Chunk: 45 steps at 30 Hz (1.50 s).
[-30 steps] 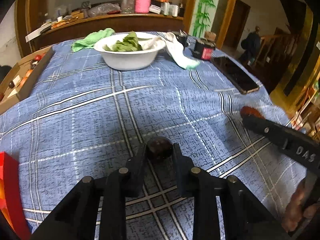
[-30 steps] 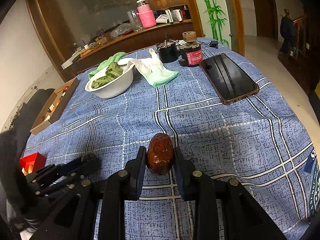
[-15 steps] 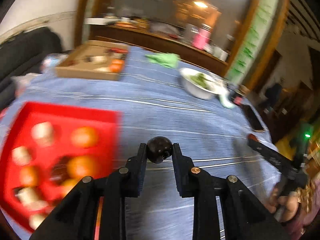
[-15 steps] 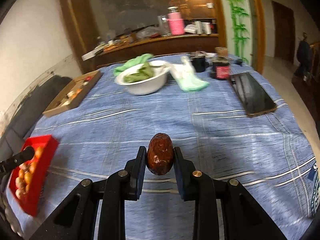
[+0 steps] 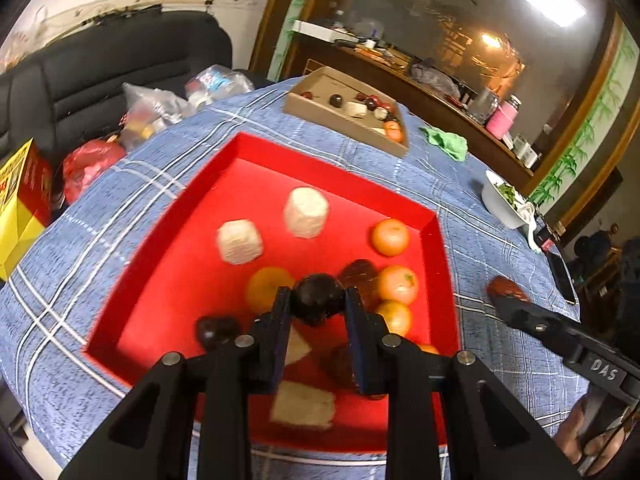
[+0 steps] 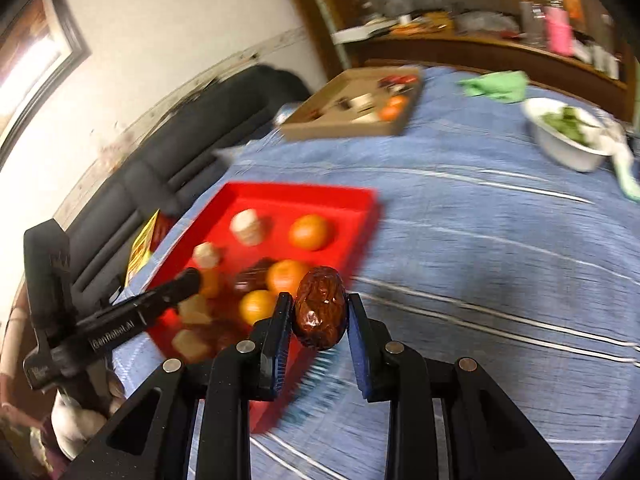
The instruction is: Organize fruits
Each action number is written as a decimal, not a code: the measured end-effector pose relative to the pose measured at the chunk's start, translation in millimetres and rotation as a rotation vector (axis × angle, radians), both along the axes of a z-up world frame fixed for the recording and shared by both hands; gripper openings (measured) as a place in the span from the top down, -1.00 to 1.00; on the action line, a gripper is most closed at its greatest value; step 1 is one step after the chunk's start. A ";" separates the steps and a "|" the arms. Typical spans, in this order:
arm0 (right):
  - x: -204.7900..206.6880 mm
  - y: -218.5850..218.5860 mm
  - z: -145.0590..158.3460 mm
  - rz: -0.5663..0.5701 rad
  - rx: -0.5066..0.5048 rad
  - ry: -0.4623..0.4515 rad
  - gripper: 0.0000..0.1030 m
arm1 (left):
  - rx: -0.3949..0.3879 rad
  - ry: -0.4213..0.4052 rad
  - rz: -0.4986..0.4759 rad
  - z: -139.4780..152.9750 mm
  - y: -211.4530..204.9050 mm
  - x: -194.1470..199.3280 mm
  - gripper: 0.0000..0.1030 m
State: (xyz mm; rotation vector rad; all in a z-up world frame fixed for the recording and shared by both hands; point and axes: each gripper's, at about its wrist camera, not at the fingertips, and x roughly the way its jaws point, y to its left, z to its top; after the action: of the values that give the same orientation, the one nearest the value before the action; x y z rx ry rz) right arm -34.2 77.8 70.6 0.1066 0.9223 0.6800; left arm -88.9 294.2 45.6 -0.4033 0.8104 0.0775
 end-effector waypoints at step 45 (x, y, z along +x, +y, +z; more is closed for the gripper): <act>-94.5 -22.8 15.0 -0.167 -0.131 -0.239 -0.38 | 0.460 -0.257 0.248 92.5 -86.6 -69.9 -1.00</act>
State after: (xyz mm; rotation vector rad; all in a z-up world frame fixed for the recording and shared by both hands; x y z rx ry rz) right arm -128.6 55.1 85.6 -0.0140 0.7170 0.4645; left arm -158.8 207.6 138.1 -0.0719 0.4654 0.4270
